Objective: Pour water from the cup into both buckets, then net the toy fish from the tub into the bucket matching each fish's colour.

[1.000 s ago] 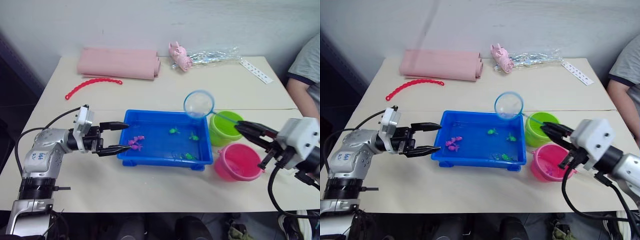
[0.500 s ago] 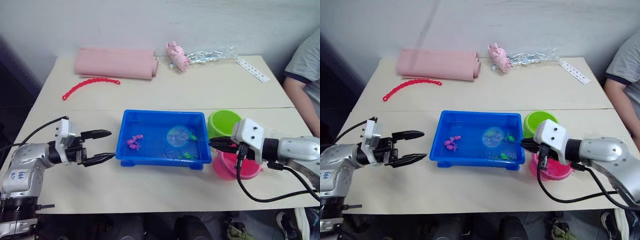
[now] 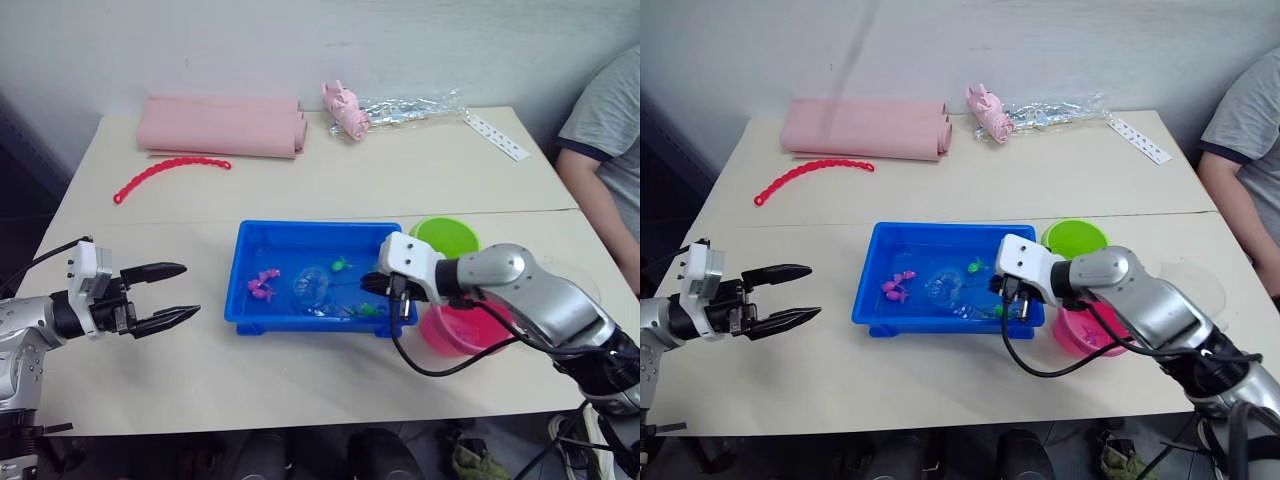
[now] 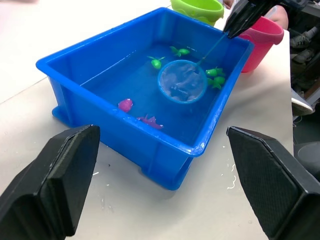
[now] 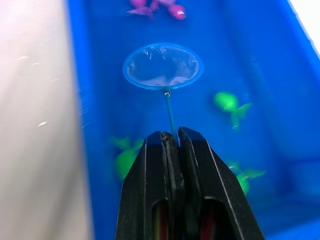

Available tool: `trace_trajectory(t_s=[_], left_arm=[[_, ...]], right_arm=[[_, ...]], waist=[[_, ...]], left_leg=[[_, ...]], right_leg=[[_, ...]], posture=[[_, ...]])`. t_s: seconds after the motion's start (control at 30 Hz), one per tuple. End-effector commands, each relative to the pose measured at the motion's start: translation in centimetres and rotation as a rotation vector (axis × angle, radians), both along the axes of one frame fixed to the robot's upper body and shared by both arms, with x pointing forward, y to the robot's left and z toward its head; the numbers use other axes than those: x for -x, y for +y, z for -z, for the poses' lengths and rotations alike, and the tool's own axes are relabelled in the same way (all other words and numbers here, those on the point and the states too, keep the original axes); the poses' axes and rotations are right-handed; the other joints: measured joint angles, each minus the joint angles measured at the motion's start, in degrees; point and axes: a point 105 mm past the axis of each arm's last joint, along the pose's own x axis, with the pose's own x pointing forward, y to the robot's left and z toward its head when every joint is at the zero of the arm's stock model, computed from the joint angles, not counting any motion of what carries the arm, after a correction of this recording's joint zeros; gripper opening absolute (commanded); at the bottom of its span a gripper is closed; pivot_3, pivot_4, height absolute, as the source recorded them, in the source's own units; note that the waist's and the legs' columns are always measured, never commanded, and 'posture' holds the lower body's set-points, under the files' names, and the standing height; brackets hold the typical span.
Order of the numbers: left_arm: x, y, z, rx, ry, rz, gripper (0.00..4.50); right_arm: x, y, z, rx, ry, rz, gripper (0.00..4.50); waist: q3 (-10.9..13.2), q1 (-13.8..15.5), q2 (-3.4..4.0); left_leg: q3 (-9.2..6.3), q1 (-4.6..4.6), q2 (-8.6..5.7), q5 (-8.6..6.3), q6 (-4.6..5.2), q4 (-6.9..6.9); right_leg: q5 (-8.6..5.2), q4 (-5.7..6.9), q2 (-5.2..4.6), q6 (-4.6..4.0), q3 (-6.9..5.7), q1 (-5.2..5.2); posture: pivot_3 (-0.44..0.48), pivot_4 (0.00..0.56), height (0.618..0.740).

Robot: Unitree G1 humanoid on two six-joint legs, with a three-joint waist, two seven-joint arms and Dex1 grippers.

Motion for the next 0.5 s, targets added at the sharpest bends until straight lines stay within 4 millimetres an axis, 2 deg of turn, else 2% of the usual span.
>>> trace_trajectory(t_s=[0.03, 0.5], left_arm=[[0.5, 1.0, -1.0, 0.011, -0.027, -0.062, 4.44], [0.8, 0.9, 0.0, -0.010, 0.011, -0.052, 4.44]], right_arm=[[0.0, 1.7, 0.9, 0.045, 0.042, -0.026, 0.00], [-0.4, 5.8, 2.6, -0.033, 0.094, -0.058, 0.00]], waist=[[0.00, 0.03, 0.00], [0.00, -0.13, -0.01]], left_leg=[[0.00, 0.00, 0.00, 0.00, 0.00, -0.01], [0.09, -0.05, 0.00, 0.00, -0.04, -0.05]], right_leg=[[0.00, 0.01, 0.00, 0.00, 0.00, -0.01], [0.00, 0.35, 0.00, 0.00, 0.10, -0.30]], posture=[[0.000, 0.150, 0.740], [0.000, 0.150, 0.740]])
